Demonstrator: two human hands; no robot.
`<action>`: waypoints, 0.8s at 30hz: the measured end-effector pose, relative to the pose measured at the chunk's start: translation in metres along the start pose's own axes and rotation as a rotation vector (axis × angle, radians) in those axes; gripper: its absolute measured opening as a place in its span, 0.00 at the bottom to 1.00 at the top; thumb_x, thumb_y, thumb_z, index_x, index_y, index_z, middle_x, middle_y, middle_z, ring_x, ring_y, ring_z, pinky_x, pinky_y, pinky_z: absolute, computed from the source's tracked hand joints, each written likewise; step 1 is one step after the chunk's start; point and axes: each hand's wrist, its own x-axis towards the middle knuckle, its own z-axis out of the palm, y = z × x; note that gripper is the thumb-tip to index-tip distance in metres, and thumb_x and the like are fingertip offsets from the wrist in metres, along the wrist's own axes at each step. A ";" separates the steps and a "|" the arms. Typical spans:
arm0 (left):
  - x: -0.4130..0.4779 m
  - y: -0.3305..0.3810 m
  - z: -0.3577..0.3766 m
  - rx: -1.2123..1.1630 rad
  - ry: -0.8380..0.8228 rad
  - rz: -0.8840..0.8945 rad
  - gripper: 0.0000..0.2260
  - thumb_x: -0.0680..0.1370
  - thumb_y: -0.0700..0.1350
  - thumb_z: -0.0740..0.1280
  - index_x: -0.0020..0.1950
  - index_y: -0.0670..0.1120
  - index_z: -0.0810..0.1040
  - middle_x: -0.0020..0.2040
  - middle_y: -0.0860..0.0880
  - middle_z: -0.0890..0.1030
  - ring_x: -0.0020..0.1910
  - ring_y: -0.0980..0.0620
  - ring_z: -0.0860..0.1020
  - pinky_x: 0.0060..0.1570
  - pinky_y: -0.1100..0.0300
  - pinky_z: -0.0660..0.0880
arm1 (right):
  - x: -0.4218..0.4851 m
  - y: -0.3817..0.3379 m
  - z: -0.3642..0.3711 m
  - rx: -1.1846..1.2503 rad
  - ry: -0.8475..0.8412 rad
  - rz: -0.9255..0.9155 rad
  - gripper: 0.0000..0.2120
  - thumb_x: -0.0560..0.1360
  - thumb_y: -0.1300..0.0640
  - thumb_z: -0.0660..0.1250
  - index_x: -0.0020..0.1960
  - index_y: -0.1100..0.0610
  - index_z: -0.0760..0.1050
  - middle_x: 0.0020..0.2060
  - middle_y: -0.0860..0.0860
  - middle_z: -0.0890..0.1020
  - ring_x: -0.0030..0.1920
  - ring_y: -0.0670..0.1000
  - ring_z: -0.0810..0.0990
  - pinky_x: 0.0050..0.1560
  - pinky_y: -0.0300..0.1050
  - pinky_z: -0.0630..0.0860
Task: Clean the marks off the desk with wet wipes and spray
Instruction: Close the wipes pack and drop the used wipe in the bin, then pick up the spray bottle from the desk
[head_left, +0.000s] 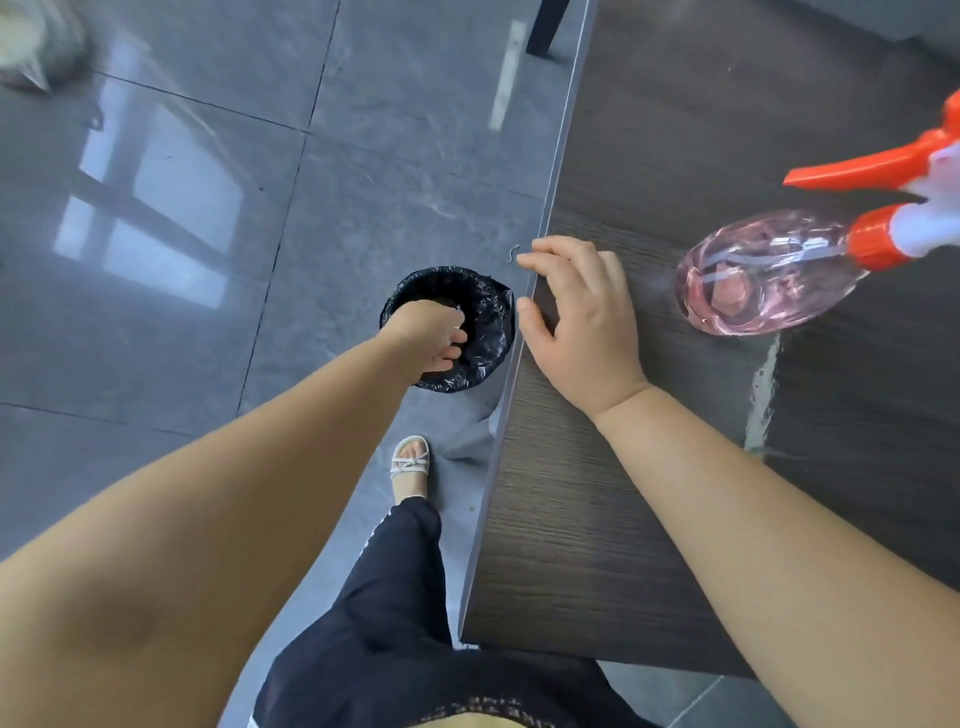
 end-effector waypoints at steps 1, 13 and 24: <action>-0.013 0.004 0.003 -0.035 0.002 0.046 0.04 0.80 0.42 0.60 0.51 0.44 0.72 0.40 0.48 0.75 0.35 0.52 0.73 0.38 0.61 0.73 | -0.004 -0.001 -0.003 0.046 -0.018 0.034 0.15 0.71 0.58 0.64 0.56 0.61 0.78 0.55 0.56 0.78 0.51 0.56 0.75 0.57 0.41 0.66; -0.135 0.008 0.093 0.625 0.358 0.927 0.11 0.76 0.44 0.62 0.57 0.48 0.76 0.55 0.50 0.74 0.55 0.48 0.71 0.55 0.60 0.65 | -0.073 0.038 -0.105 0.527 0.271 0.824 0.28 0.66 0.53 0.76 0.60 0.54 0.66 0.56 0.53 0.72 0.50 0.51 0.75 0.55 0.50 0.75; -0.121 -0.027 0.113 1.372 0.248 0.590 0.36 0.75 0.55 0.62 0.76 0.54 0.45 0.77 0.49 0.40 0.76 0.46 0.40 0.73 0.52 0.49 | -0.015 0.076 -0.118 0.522 0.126 0.644 0.29 0.60 0.52 0.79 0.54 0.52 0.66 0.52 0.49 0.77 0.52 0.50 0.78 0.55 0.50 0.75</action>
